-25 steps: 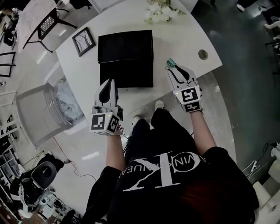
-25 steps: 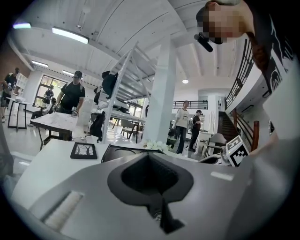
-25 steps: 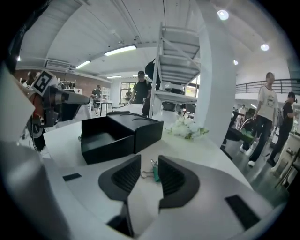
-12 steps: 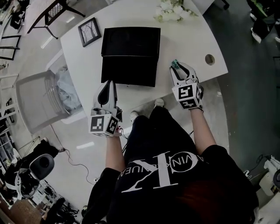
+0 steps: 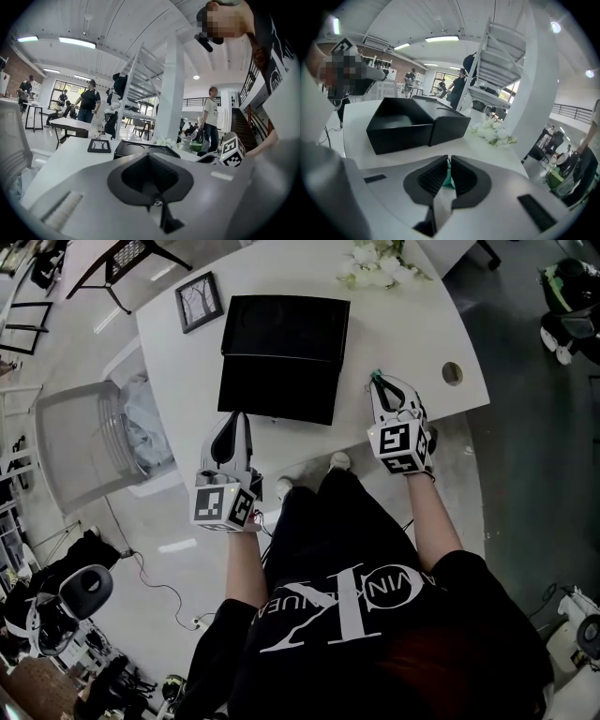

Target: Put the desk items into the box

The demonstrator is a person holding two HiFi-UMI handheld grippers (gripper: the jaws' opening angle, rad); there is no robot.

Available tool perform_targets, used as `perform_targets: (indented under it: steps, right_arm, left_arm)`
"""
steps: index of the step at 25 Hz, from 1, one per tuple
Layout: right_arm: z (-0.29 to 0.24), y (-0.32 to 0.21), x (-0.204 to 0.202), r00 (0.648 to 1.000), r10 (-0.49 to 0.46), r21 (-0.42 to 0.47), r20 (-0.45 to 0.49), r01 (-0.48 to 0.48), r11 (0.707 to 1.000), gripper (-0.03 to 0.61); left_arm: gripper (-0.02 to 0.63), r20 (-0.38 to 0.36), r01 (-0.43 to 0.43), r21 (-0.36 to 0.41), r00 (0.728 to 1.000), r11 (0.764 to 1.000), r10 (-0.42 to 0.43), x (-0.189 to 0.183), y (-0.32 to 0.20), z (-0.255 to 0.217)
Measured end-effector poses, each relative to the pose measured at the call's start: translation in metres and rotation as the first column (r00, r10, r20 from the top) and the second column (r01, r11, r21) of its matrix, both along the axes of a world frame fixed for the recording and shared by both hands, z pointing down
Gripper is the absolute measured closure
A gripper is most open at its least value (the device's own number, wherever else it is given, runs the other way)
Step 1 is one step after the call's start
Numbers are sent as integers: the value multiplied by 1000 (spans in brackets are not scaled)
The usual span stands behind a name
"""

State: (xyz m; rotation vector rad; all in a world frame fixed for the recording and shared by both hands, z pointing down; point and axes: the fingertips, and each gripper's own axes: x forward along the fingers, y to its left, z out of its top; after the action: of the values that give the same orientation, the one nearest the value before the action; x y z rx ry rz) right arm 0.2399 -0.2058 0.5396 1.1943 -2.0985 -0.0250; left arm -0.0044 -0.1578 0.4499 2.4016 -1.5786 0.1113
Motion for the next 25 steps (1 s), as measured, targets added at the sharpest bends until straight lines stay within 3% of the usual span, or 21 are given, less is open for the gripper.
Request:
perform_targets:
  steps: [13, 25]
  right_arm:
    - [-23, -5, -1, 999, 14, 46, 47, -16, 999, 560]
    - [-71, -17, -21, 990, 78, 120, 116, -92, 989, 560]
  left_arm:
    - [604, -28, 33, -5, 999, 999, -33, -16, 7, 1]
    - [604, -47, -26, 18, 999, 999, 27, -38, -21, -11]
